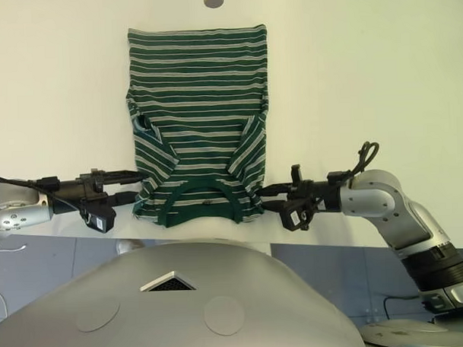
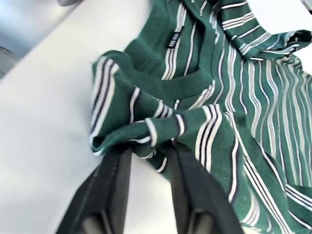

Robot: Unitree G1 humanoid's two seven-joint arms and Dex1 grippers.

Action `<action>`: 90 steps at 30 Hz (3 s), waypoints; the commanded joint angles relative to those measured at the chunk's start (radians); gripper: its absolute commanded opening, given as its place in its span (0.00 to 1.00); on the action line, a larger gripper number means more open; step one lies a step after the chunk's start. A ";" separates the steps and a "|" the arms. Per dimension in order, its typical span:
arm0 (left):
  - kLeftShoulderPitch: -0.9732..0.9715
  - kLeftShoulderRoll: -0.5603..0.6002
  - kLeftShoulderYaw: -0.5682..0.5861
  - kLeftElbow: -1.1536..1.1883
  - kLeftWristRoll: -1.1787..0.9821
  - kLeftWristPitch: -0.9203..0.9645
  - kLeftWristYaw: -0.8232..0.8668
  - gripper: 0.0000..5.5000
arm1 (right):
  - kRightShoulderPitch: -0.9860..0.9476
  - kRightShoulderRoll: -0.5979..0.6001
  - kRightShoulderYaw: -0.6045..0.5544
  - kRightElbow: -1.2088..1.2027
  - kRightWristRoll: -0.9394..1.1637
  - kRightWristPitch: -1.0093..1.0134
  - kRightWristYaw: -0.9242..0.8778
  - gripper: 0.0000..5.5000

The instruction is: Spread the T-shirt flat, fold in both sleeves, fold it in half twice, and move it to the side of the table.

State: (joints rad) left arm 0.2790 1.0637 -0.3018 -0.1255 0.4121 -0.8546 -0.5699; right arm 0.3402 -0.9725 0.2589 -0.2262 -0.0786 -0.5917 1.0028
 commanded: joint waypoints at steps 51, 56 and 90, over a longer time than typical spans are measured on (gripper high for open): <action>-0.679 -0.257 -0.328 0.313 -0.127 1.180 -0.366 0.00 | -0.815 0.423 0.392 0.722 -0.180 0.615 0.143 0.00; -0.983 -0.354 -0.367 0.664 0.068 0.939 -0.177 0.00 | -0.651 0.293 0.378 0.124 0.087 0.890 0.352 0.00; 0.025 -0.129 0.017 -0.219 -0.081 0.586 -0.231 0.23 | -0.497 0.279 0.143 0.618 -0.609 -0.474 -0.473 0.25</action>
State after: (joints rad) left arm 0.3073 0.9478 -0.2449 -0.3664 0.2875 -0.2700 -0.7834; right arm -0.1374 -0.6976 0.3593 0.3492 -0.5888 -1.0848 0.5295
